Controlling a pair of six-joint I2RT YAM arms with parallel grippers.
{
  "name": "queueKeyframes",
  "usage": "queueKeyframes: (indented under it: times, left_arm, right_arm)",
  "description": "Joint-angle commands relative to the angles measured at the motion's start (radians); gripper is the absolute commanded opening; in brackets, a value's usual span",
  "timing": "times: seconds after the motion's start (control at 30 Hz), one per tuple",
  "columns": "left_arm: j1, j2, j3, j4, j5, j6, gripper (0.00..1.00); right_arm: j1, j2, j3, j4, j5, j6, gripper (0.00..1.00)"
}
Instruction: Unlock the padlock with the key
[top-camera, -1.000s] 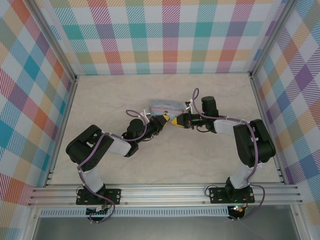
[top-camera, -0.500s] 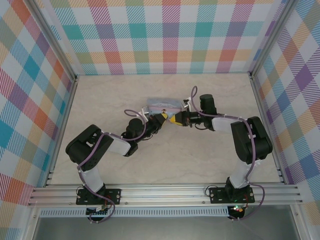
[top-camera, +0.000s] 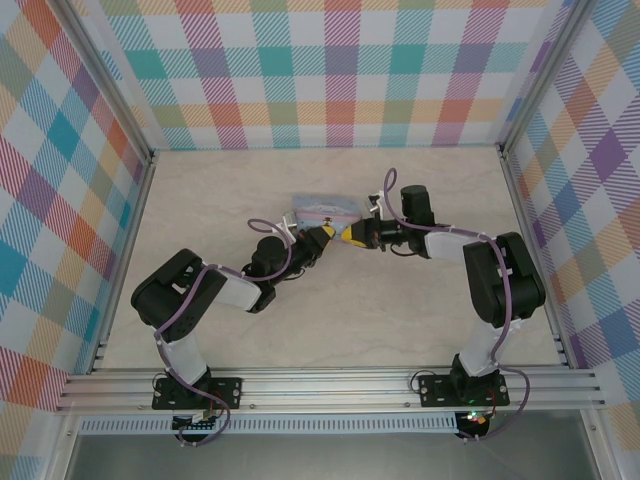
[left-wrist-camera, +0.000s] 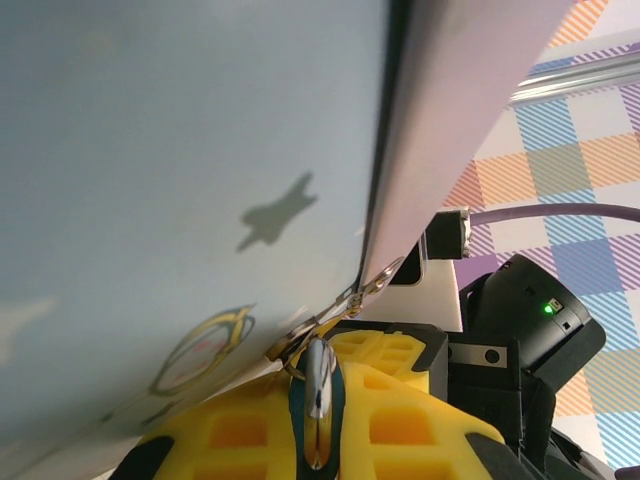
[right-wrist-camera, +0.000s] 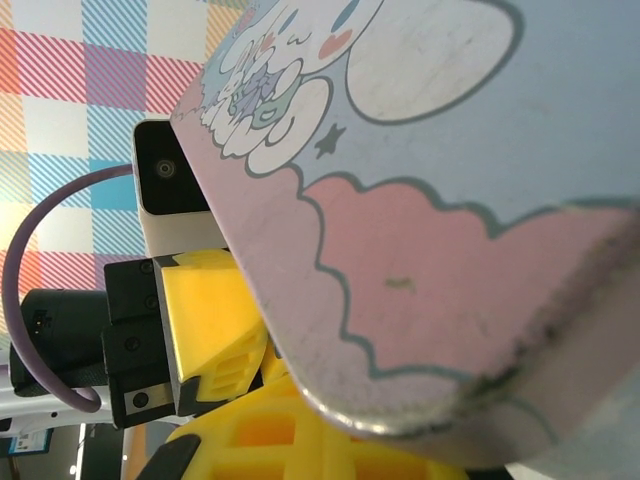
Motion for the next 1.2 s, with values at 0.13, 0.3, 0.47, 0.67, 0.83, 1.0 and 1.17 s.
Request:
queueKeyframes:
  times: [0.13,0.3,0.47,0.67,0.83,1.0,1.17]
  left_arm:
    - [-0.066,-0.035,0.039,0.130,0.185,-0.005,0.00]
    - [-0.069,-0.035,0.040,0.130,0.208,-0.002,0.00]
    - [-0.074,-0.024,0.053,0.134,0.202,-0.017,0.00]
    - [-0.075,-0.026,0.066,0.135,0.190,-0.061,0.00]
    - [-0.078,-0.038,0.076,0.134,0.200,-0.080,0.00]
    - [-0.077,-0.054,0.047,0.102,0.198,-0.042,0.00]
    - [-0.078,-0.006,0.045,0.125,0.182,-0.053,0.00]
  right_arm:
    - [0.042,0.007,-0.059,0.212,0.162,0.080,0.00]
    - [0.041,0.012,-0.026,0.240,0.174,0.104,0.00]
    - [0.078,0.041,0.005,0.277,0.152,0.117,0.00]
    - [0.100,0.079,-0.046,0.373,0.181,0.123,0.00]
    - [0.106,0.106,-0.036,0.386,0.181,0.113,0.00]
    - [0.074,0.072,-0.015,0.325,0.179,0.080,0.00]
    - [0.124,0.086,-0.015,0.379,0.180,0.123,0.01]
